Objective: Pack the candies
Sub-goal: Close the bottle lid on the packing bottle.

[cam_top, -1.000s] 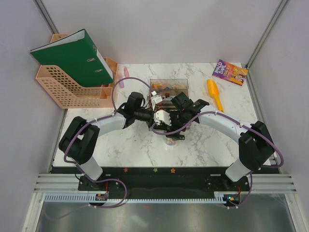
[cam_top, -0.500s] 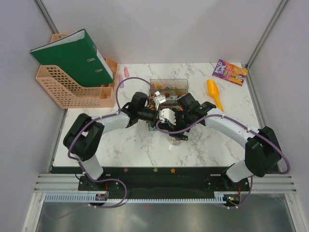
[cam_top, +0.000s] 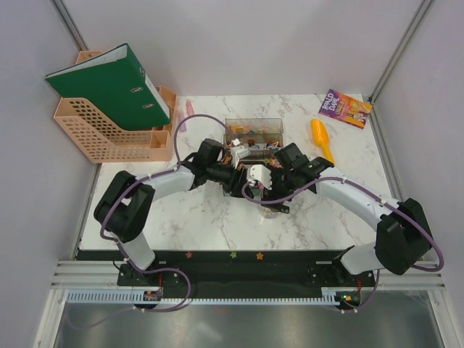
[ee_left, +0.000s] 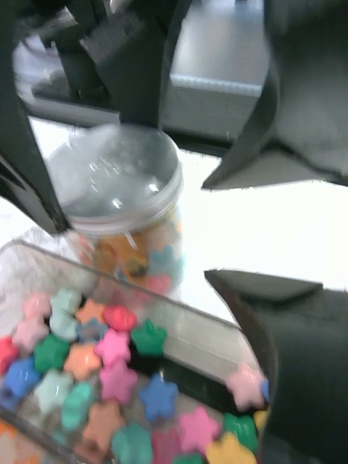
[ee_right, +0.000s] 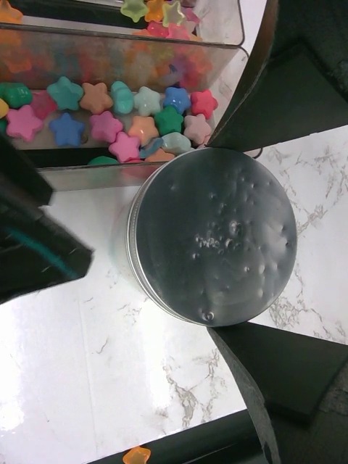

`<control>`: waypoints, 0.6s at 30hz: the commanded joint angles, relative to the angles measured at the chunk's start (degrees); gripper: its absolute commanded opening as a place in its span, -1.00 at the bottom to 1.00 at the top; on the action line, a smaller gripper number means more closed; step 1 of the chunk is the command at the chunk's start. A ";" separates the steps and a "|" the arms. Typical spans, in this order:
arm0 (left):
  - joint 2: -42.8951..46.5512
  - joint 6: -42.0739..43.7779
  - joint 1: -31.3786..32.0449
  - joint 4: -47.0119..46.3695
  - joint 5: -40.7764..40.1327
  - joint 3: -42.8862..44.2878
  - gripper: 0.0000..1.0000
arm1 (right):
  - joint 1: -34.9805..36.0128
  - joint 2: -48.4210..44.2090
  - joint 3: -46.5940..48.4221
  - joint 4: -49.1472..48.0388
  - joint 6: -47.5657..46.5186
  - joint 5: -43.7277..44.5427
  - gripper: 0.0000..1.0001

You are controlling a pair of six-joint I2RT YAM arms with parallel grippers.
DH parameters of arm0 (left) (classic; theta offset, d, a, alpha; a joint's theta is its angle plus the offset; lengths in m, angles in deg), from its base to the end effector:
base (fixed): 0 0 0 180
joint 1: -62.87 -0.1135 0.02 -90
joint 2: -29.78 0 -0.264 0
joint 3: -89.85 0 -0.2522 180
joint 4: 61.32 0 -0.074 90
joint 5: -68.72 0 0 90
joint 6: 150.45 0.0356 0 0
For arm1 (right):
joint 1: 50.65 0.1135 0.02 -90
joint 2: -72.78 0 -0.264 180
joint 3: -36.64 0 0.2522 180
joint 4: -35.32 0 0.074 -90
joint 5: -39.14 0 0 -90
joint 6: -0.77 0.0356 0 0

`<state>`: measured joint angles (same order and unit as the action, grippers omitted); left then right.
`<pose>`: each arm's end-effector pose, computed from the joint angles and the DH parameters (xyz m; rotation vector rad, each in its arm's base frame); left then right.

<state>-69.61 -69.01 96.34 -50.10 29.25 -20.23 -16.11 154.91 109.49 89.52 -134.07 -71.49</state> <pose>0.2817 -0.2192 0.1869 0.9747 2.1212 -1.3807 0.2241 0.1695 0.2383 -1.7599 1.9446 0.4195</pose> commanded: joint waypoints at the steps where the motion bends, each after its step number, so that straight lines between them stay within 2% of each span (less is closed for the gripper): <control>1: 5.25 12.67 0.10 6.76 -7.60 -1.92 0.18 | -1.32 -3.10 -1.96 0.33 -1.21 0.23 0.96; 3: 7.79 18.04 0.10 7.20 -10.17 -6.04 0.37 | -2.02 -3.99 -2.83 0.60 -1.56 0.23 0.96; 6: 10.53 17.61 0.54 4.40 -12.82 -10.62 0.54 | -3.08 -6.01 -3.54 1.30 -1.92 -0.47 0.96; 8: 11.59 17.09 2.11 -1.10 -15.18 -14.13 0.54 | -3.69 -6.71 -4.50 1.74 -2.62 -0.91 0.96; 11: 10.37 16.82 5.10 -4.56 -17.29 -15.73 0.52 | -3.87 -7.24 -5.74 2.62 -4.38 -1.00 0.96; 12: 9.58 16.82 7.55 -6.92 -20.69 -15.99 0.52 | -4.22 -6.98 -5.91 2.79 -4.73 -1.00 0.96; 18: 1.59 16.64 16.34 -23.00 -25.91 -18.54 0.54 | -7.03 -6.28 -6.18 4.55 -7.01 -3.46 0.96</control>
<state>-64.32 -54.80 109.50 -61.34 8.26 -37.63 -21.75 148.86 104.18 91.14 -138.66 -73.45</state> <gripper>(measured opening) 0.764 0.983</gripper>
